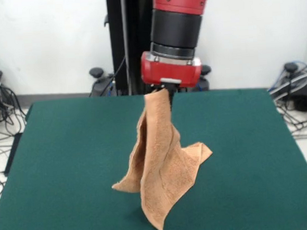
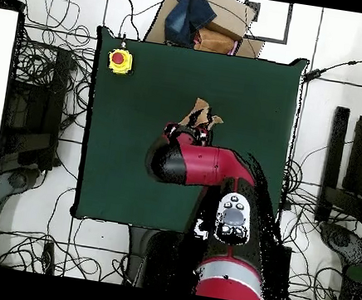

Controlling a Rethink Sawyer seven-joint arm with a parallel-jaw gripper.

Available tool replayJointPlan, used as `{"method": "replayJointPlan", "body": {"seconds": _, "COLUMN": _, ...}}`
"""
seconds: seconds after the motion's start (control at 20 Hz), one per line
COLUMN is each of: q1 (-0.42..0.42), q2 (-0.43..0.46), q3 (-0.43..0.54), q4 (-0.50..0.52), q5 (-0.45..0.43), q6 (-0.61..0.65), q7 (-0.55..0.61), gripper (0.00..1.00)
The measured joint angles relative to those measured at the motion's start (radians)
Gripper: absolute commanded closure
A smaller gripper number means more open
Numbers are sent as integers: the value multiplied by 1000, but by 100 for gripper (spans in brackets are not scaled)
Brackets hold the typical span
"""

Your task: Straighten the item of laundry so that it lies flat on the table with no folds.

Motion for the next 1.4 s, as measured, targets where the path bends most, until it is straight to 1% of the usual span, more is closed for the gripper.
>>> {"method": "replayJointPlan", "body": {"seconds": 0.05, "q1": 10, "q2": 0, "q3": -9, "q4": 8, "q5": 32, "q6": 5, "q7": 10, "gripper": 100}}
{"method": "replayJointPlan", "body": {"seconds": 0.15, "q1": 54, "q2": 0, "q3": -46, "q4": 51, "q5": 174, "q6": 18, "q7": 78, "gripper": 100}}
{"method": "replayJointPlan", "body": {"seconds": 0.2, "q1": 67, "q2": 0, "q3": -54, "q4": 69, "q5": 219, "q6": 18, "q7": 107, "gripper": 100}}
{"method": "replayJointPlan", "body": {"seconds": 0.35, "q1": 94, "q2": 0, "q3": -74, "q4": 118, "q5": 321, "q6": 19, "q7": 191, "gripper": 100}}
{"method": "replayJointPlan", "body": {"seconds": 0.45, "q1": 107, "q2": 1, "q3": -85, "q4": 150, "q5": 373, "q6": 18, "q7": 248, "gripper": 100}}
{"method": "replayJointPlan", "body": {"seconds": 0.6, "q1": 116, "q2": 1, "q3": -101, "q4": 186, "q5": 413, "q6": 18, "q7": 306, "gripper": 100}}
{"method": "replayJointPlan", "body": {"seconds": 0.75, "q1": 114, "q2": 3, "q3": -110, "q4": 209, "q5": 419, "q6": 18, "q7": 330, "gripper": 100}}
{"method": "replayJointPlan", "body": {"seconds": 0.95, "q1": 122, "q2": 18, "q3": -140, "q4": 201, "q5": 408, "q6": 18, "q7": 330, "gripper": 100}}
{"method": "replayJointPlan", "body": {"seconds": 1.15, "q1": 130, "q2": 38, "q3": -196, "q4": 156, "q5": 323, "q6": 18, "q7": 330, "gripper": 100}}
{"method": "replayJointPlan", "body": {"seconds": 1.2, "q1": 126, "q2": 44, "q3": -214, "q4": 128, "q5": 268, "q6": 18, "q7": 330, "gripper": 100}}
{"method": "replayJointPlan", "body": {"seconds": 1.4, "q1": 113, "q2": 50, "q3": -228, "q4": 88, "q5": 193, "q6": 15, "q7": 330, "gripper": 100}}
